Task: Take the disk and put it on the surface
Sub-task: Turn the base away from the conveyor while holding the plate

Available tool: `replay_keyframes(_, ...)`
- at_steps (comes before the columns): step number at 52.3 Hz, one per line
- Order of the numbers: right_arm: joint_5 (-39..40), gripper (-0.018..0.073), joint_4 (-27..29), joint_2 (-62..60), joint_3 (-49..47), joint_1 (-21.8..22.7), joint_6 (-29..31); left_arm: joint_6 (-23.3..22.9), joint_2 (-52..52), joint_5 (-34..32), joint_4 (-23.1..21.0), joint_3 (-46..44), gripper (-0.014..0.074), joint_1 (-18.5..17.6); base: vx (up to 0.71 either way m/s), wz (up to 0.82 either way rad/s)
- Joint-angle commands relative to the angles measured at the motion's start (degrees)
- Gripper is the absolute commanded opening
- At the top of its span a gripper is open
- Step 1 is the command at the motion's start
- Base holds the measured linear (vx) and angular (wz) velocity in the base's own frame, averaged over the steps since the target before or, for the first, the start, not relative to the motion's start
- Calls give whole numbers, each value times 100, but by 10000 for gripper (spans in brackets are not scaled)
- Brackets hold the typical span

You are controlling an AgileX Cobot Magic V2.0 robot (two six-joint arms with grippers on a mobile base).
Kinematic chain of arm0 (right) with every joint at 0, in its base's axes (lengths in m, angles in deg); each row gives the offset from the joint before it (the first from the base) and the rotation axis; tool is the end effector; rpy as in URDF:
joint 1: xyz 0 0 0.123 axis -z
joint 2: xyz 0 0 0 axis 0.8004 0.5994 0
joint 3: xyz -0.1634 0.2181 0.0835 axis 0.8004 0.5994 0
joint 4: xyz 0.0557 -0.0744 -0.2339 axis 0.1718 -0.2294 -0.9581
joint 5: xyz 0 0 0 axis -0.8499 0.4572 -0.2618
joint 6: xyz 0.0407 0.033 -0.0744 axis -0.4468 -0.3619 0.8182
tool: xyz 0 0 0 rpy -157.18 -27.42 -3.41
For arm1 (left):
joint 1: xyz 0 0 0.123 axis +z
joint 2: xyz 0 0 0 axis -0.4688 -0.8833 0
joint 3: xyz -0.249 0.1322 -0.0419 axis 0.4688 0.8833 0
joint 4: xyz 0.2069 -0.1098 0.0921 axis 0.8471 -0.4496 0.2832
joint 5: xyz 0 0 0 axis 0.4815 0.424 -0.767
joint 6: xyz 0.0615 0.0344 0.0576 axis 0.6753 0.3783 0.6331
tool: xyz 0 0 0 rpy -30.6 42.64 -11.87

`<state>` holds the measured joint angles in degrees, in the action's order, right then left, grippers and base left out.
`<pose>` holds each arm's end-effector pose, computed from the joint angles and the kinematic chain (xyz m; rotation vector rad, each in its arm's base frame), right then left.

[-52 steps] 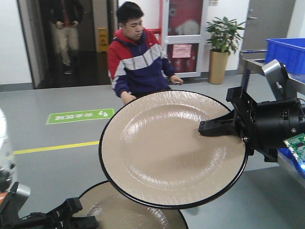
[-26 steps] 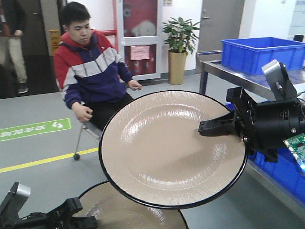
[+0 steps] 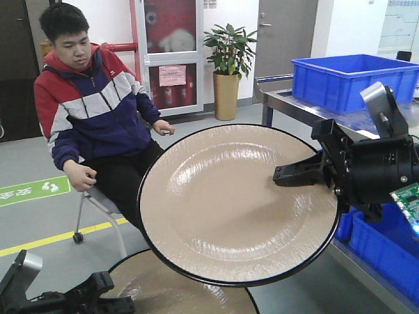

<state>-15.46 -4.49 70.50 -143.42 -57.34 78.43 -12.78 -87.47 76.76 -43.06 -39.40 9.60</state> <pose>0.2857 0.0861 0.3922 0.0604 2.2109 1.2224 0.2211 -0.1095 0.2491 -0.4829 2.2130 -1.1517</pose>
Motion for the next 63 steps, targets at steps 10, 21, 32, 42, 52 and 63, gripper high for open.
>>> replay_keyframes(10,208,-8,685,-209,-236,18,16,-81,163,292,-605,-205,1,-29,42,1)
replay_keyframes(21,208,-8,685,-209,-236,18,16,-81,163,292,-605,-205,1,-29,42,-6)
replay_keyframes(32,208,-8,685,-209,-236,18,16,-81,163,292,-605,-205,1,-29,42,-21)
replay_keyframes(42,208,-8,685,-209,-236,18,16,-81,163,292,-605,-205,1,-29,41,-44)
replay_keyframes(52,214,-8,685,-209,-236,18,16,-81,163,292,-605,-205,1,-29,40,-63)
replay_keyframes(63,214,-8,685,-209,-236,18,16,-81,163,268,-605,-205,1,-29,38,-69)
